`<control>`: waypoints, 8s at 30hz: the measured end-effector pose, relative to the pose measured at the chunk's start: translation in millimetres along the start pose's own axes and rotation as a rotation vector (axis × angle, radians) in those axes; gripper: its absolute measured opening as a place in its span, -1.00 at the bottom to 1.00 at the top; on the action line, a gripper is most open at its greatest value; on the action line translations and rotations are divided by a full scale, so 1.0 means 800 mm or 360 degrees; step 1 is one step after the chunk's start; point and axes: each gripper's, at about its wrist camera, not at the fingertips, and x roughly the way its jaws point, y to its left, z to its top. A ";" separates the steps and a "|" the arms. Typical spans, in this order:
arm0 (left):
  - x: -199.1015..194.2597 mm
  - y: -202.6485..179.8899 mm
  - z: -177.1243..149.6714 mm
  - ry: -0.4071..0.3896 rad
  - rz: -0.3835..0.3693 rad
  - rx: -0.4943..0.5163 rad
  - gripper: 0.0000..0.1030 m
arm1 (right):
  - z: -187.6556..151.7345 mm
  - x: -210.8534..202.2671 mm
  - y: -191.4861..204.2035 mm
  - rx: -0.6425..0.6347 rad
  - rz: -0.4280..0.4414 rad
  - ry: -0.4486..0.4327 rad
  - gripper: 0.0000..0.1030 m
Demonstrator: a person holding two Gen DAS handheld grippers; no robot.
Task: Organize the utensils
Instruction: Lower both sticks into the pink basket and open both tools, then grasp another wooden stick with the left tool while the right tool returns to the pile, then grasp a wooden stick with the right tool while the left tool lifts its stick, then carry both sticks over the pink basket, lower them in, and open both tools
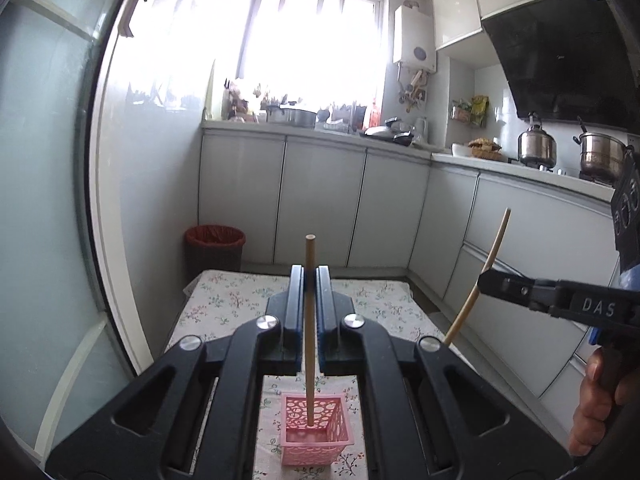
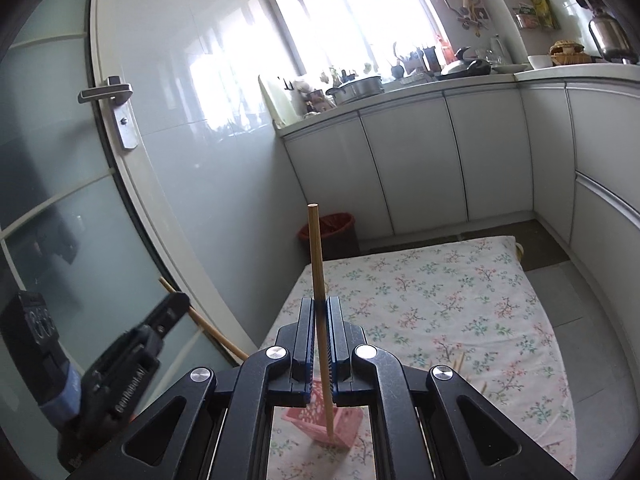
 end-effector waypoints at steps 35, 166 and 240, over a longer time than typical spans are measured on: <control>0.055 0.005 -0.017 0.0399 0.0023 -0.0099 0.31 | -0.036 0.097 -0.043 0.0103 0.0017 0.0251 -0.12; 0.036 -0.042 -0.075 0.0845 -0.0389 -0.0040 -0.88 | -0.179 0.202 -0.223 0.0444 -0.0696 0.0996 -0.82; 0.022 0.030 -0.044 0.0352 -0.0005 -0.0213 -0.07 | -0.029 0.036 -0.029 0.0090 0.0027 0.0028 -0.87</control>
